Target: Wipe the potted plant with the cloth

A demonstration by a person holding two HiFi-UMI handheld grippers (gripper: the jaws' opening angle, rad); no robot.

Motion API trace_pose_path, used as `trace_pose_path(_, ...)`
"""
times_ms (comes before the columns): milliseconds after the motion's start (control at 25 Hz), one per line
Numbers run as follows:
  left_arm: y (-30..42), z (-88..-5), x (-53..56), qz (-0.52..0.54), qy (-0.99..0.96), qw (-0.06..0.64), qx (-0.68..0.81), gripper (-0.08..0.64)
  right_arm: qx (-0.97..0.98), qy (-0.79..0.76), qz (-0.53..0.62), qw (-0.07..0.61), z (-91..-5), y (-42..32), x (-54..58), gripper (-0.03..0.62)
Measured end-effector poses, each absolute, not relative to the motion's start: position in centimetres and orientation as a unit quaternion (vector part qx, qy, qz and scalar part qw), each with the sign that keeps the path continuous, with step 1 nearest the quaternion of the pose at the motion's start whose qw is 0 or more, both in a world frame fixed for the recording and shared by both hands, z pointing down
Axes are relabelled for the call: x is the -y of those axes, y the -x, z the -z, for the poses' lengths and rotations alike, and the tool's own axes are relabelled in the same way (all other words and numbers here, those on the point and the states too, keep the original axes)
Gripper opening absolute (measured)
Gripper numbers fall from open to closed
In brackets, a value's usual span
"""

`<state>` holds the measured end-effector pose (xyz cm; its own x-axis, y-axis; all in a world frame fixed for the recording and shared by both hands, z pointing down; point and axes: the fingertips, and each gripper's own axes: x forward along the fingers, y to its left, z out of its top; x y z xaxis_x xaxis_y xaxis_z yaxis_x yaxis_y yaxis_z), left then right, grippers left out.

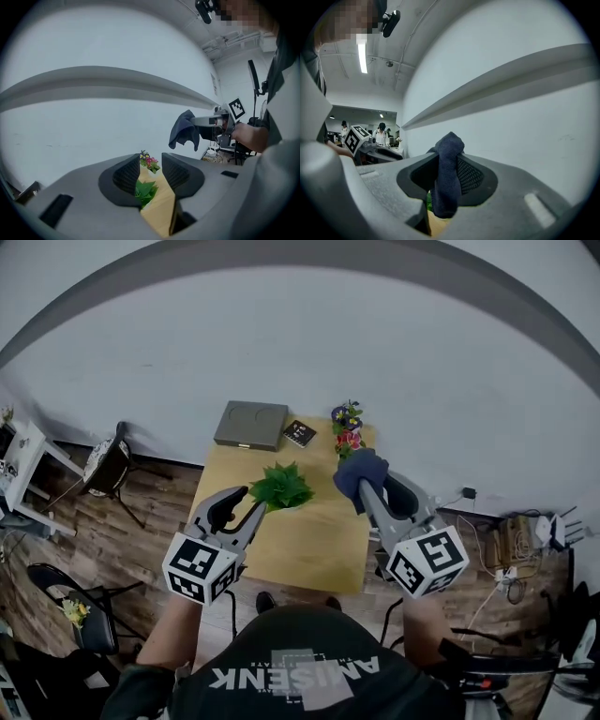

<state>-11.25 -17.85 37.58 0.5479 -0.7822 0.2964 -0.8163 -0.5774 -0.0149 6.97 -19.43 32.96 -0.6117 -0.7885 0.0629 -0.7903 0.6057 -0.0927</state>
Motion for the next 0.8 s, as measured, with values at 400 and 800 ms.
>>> trace_pose_path(400,10.0,-45.1,18.7,-0.245,-0.877,0.091,0.403,0.146,0.880,-0.469,-0.068,0.026,-34.4,-7.5,18.9,0.110)
trace_pose_path(800,8.3,-54.4,19.7,-0.376,-0.851,0.063,0.362,0.146,0.865,-0.492,-0.087,0.047,-37.5,-9.9,19.3,0.110)
